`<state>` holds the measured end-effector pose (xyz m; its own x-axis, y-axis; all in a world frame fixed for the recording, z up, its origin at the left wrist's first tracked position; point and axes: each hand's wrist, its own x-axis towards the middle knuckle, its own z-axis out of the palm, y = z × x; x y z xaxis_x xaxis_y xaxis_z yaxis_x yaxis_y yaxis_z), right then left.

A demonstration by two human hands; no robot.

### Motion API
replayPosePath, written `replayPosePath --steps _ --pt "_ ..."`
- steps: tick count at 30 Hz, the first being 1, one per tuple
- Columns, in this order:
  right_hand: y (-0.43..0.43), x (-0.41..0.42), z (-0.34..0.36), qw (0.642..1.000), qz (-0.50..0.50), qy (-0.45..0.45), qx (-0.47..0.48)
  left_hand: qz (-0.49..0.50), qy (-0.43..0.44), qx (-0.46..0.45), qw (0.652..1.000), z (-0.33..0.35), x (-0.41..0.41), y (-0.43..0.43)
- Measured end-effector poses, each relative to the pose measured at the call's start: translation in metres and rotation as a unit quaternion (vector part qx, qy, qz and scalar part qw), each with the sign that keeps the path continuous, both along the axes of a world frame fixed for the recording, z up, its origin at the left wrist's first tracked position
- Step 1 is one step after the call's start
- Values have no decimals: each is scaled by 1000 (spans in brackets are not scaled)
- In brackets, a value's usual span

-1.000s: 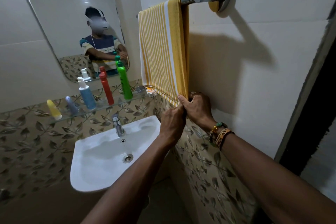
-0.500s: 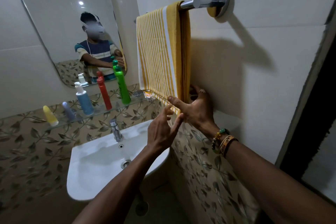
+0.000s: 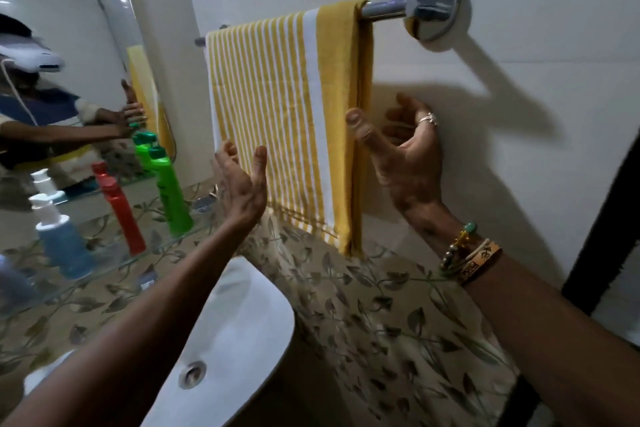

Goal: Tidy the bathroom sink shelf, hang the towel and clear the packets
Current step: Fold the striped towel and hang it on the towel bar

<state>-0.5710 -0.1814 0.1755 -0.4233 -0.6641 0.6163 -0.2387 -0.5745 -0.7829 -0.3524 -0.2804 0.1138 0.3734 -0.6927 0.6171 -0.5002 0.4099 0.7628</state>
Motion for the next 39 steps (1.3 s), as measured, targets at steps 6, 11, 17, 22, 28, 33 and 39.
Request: replayPosePath --steps 6,11,17,22,28,33,39 --pt "-1 26 34 996 -86 22 8 -57 -38 52 996 37 51 -52" --pt "-1 45 49 989 -142 35 31 -78 5 65 995 55 84 -99" --pt "-5 59 66 975 -211 55 47 -225 48 110 967 70 87 -144" --pt "-8 54 39 956 -225 116 150 -253 24 94 963 53 87 -157" --pt "-10 49 -16 926 -222 105 288 -274 -21 165 947 3 113 -172" --pt "-16 58 -44 889 -235 142 367 -350 -27 189 917 -23 122 -172" --pt "-16 66 -63 871 -304 165 349 -329 -156 184 913 -40 121 -168"
